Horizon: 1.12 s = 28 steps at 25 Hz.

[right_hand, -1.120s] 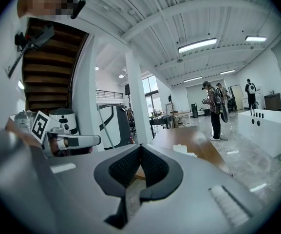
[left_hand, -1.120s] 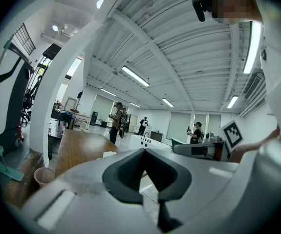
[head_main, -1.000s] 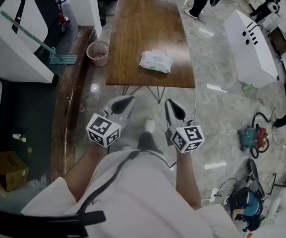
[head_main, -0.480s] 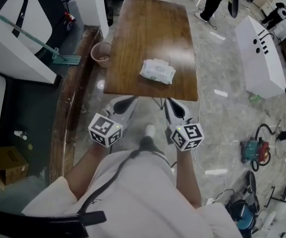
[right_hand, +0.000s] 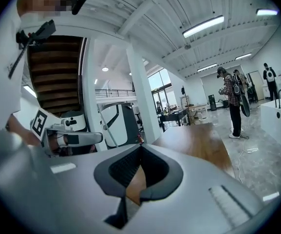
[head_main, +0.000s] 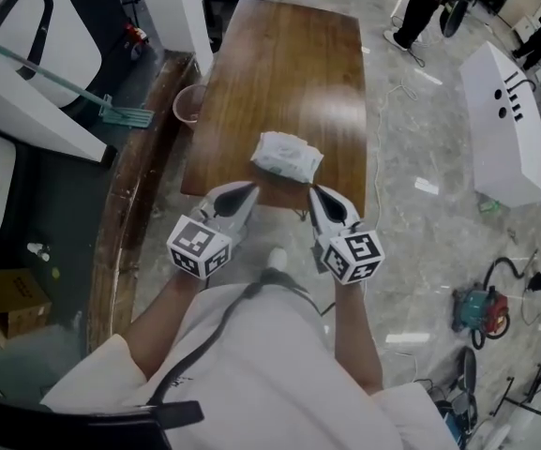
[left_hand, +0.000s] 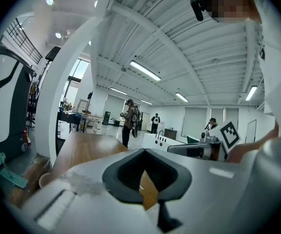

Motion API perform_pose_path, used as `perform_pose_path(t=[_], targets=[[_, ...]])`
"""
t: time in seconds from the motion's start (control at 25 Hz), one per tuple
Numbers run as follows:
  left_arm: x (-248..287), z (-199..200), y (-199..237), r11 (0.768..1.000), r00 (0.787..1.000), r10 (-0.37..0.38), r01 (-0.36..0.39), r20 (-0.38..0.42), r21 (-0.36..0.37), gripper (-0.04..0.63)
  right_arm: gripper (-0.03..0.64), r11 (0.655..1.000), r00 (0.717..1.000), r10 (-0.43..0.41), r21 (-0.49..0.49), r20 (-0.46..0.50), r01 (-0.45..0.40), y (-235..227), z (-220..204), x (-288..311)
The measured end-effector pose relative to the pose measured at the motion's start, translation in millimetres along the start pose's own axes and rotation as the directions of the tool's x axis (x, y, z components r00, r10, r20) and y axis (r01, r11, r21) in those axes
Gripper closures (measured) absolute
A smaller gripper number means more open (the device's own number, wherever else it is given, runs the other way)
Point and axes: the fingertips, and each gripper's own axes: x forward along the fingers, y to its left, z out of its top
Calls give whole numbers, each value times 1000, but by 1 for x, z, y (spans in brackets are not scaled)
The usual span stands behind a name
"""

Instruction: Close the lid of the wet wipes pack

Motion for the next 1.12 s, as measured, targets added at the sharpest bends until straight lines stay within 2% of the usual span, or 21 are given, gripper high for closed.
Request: perform_pose_path(t=[0.24, 0.68, 1.12], targets=[[41, 0, 15, 999, 999, 41, -42, -11, -19, 594, 607, 997, 996, 77, 6, -39, -77, -32, -1, 24], [98, 1, 41, 993, 993, 113, -114, -39, -33, 594, 607, 988, 985, 155, 21, -80, -154, -89, 2, 53], [116, -10, 66, 988, 987, 142, -145, -78, -46, 594, 607, 977, 969, 211, 31, -130, -209, -98, -15, 79]])
